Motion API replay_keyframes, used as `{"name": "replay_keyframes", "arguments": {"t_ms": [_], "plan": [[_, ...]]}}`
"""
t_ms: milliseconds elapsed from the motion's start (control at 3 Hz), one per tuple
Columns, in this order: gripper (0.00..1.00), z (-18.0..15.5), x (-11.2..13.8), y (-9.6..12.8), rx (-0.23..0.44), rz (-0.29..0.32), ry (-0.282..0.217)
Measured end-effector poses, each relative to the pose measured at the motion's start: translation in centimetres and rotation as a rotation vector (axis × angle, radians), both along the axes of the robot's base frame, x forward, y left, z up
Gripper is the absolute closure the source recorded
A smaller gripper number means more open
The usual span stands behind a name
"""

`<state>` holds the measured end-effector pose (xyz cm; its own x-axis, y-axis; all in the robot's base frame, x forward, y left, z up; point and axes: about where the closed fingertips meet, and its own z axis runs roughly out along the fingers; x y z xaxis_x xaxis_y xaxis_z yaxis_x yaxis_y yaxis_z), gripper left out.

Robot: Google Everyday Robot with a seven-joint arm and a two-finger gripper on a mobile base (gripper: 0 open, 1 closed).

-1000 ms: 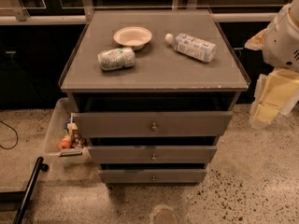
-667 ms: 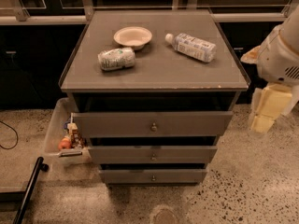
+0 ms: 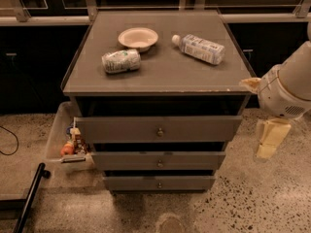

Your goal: Open top drawer

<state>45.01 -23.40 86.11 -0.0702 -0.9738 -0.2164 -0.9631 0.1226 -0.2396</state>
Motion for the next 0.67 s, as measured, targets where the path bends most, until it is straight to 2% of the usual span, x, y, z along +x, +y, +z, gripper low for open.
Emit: {"name": "replay_keyframes", "arguments": {"t_ms": [333, 667], "plan": [[0.0, -0.2, 0.0, 0.0, 0.001, 0.001, 0.002], [0.0, -4.1, 1.1, -0.2, 0.055, 0.015, 0.044]]}}
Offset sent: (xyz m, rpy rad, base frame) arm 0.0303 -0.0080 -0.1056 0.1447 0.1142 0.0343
